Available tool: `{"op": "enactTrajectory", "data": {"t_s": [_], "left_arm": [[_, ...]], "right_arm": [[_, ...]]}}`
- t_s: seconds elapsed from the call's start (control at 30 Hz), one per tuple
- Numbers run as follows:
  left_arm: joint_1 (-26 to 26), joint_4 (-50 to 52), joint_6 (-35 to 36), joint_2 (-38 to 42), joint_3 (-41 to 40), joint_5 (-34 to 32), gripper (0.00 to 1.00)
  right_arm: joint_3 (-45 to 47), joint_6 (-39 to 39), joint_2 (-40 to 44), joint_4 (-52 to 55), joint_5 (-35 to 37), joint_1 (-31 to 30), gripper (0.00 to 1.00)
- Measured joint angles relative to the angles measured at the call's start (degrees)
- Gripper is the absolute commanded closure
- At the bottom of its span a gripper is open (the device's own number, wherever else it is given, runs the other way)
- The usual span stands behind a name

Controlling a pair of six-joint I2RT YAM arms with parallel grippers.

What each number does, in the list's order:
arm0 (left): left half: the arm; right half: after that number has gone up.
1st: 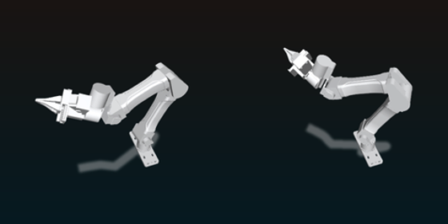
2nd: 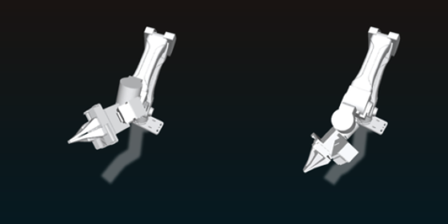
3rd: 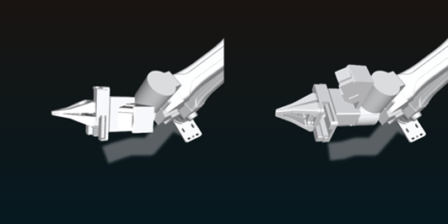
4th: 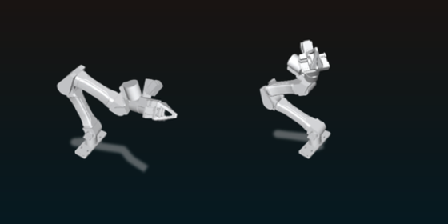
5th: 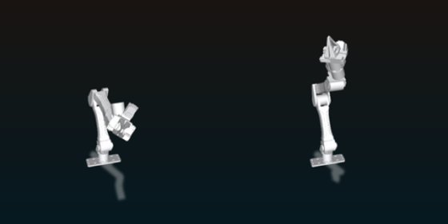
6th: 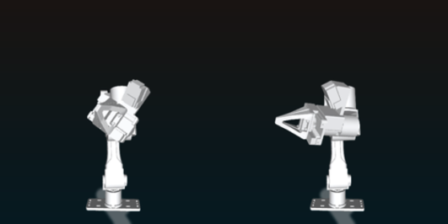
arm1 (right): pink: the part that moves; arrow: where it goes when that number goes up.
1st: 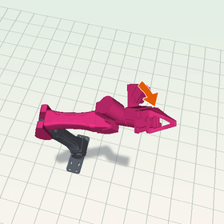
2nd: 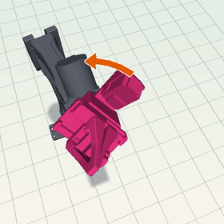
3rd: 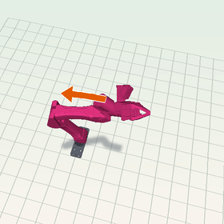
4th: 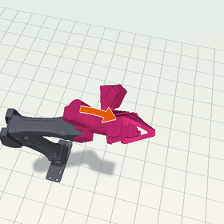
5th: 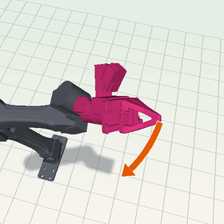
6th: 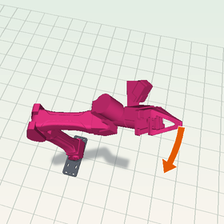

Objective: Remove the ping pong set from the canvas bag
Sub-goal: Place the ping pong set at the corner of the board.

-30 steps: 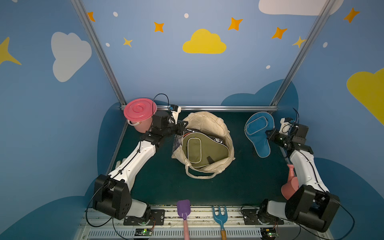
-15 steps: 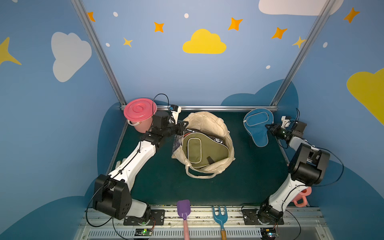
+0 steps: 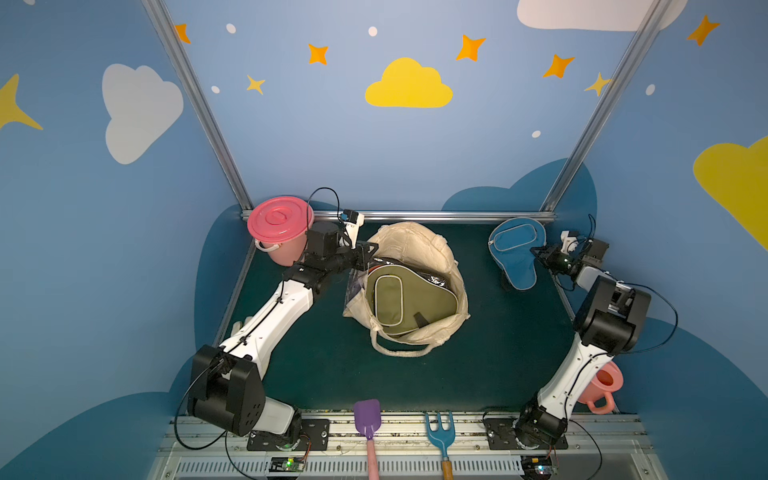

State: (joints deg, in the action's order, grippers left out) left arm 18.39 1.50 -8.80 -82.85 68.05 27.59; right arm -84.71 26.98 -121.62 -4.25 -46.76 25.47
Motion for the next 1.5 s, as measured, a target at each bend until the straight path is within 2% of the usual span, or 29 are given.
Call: {"op": "enactTrajectory", "data": {"t_s": [0.4, 0.8, 0.9, 1.07, 1.23, 1.43, 1.5], "left_arm": [[0.6, 0.1, 0.2, -1.7, 1.2, 0.2, 0.97], [1.2, 1.1, 0.7, -3.0, 2.7, 0.1, 0.97], [1.3, 1.4, 1.1, -3.4, 3.1, 0.0, 0.96], [1.3, 1.5, 1.3, -3.4, 3.1, 0.0, 0.96], [1.3, 1.5, 1.5, -3.4, 3.1, 0.0, 0.97], [1.3, 2.0, 1.5, -3.5, 3.5, 0.0, 0.97], [1.4, 2.3, 1.6, -3.5, 3.7, 0.0, 0.97]], "right_arm": [[-2.8, -3.7, -2.8, 2.4, 2.3, -0.9, 1.00], [-16.8, -9.4, -6.1, 17.5, 12.9, -4.1, 0.99], [-18.9, -9.9, -7.0, 20.1, 14.0, -4.3, 0.91], [-20.7, -10.0, -8.1, 22.3, 16.5, -4.3, 0.85], [-22.0, -10.5, -10.2, 23.9, 21.1, -4.3, 0.70], [-23.3, -10.9, -12.7, 26.2, 24.0, -4.2, 0.66], [-23.7, -11.1, -12.7, 26.6, 24.5, -4.2, 0.59]]}}
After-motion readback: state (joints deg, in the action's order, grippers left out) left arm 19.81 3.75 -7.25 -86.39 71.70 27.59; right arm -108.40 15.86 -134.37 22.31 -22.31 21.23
